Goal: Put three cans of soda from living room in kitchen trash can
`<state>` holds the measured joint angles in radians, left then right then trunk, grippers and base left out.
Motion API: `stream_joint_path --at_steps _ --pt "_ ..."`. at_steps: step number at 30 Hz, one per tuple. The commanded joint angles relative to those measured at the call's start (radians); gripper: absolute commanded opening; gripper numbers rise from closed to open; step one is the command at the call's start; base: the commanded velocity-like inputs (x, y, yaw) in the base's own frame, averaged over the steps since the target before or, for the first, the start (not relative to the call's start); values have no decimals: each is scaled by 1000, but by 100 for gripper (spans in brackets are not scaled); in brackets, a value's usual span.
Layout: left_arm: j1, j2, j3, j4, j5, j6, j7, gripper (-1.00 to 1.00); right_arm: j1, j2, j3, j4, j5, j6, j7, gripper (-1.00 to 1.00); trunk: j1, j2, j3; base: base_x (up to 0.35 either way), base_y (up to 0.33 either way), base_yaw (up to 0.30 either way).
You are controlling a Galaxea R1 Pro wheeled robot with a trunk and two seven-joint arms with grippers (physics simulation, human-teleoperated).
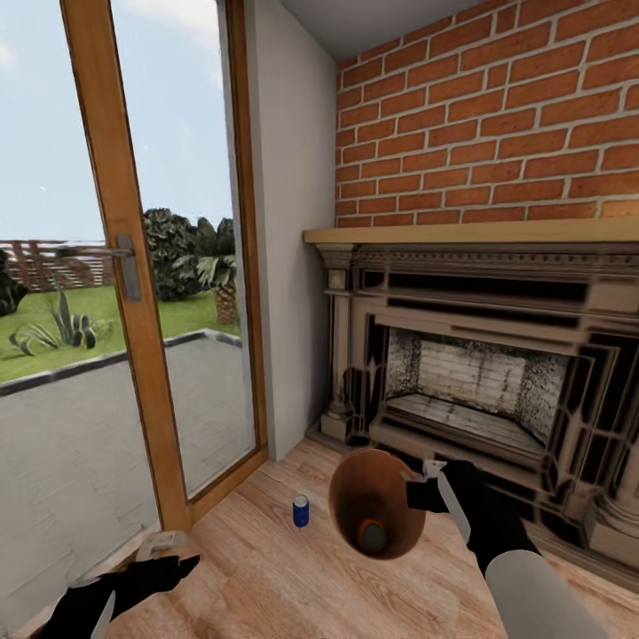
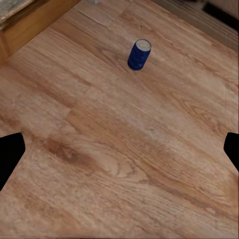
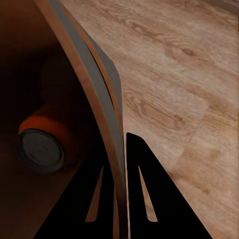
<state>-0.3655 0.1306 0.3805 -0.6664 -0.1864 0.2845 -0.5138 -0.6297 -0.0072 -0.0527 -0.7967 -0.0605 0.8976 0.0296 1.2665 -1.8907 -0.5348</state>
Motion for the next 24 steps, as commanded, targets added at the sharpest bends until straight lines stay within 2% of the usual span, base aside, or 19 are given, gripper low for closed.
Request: stream_joint_path --at_steps 1,2,7,20,24 --pt "0 1 0 -1 0 0 10 100 -1 0 -1 -1 -22 0 4 -100 4 -7 -5 0 0 0" --pt "0 2 0 -3 1 0 33 100 -1 1 -1 -1 -22 0 4 -100 8 -14 -9 0 0 0" --pt "0 3 0 -6 2 1 54 100 -1 1 0 -1 -20 0 4 -100 27 -49 -33 0 0 0" --pt "0 4 0 -7 2 3 62 100 -1 4 1 -1 -15 0 4 -100 77 -140 -93 0 0 0" --pt "-1 6 1 -9 3 6 119 100 -1 5 2 -1 -15 0 4 -100 92 -168 -112 0 0 0"
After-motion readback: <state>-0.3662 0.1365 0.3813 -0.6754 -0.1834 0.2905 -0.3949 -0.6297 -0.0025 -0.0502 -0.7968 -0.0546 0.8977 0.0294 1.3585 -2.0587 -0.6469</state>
